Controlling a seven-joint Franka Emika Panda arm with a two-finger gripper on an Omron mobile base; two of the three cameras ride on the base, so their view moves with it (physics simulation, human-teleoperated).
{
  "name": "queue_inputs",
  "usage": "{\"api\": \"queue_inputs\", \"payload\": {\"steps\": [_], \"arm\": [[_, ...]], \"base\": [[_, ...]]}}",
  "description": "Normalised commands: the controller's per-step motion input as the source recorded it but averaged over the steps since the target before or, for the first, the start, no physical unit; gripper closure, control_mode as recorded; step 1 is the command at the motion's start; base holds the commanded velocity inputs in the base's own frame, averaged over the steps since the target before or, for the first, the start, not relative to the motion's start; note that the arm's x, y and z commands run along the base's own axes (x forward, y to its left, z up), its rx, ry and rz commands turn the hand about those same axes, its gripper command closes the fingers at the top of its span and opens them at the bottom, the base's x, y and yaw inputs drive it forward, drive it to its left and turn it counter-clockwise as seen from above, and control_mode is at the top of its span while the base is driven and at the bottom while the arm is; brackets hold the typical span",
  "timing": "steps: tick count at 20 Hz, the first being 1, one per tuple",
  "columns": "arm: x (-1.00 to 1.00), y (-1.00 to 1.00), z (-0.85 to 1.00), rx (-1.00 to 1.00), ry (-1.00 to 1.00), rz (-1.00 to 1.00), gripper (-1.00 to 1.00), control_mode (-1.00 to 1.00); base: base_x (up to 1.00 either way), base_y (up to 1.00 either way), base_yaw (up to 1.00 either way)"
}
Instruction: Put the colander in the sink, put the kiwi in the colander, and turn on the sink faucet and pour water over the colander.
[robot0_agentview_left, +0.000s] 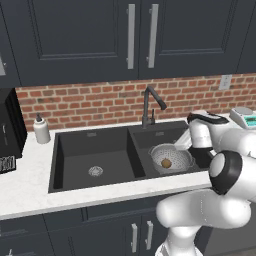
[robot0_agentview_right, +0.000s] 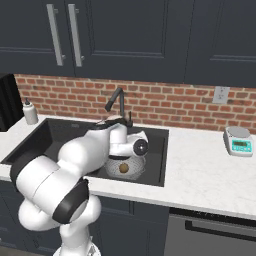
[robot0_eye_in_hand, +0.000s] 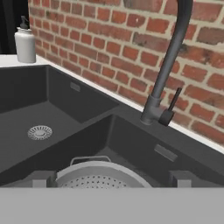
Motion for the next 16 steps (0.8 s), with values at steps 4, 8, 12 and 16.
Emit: {"api": "queue_inputs", "payload": {"steps": [4,8,12,16], "arm": [[0.21,-0.06,0.23,0.13,-0.03,0.07,-1.0,-1.0],[0.02,0.0,0.12,0.11,-0.07,0.02,-1.0,-1.0],[0.16,0.0,0.0,0.13,-0.15,0.0,-1.0,-1.0],[0.34,0.0,0.1,0.05,-0.14,0.0,-1.0,-1.0]], "base": [[0.0,0.0,0.0],[0.0,0.0,0.0],[0.0,0.0,0.0],[0.0,0.0,0.0]]}}
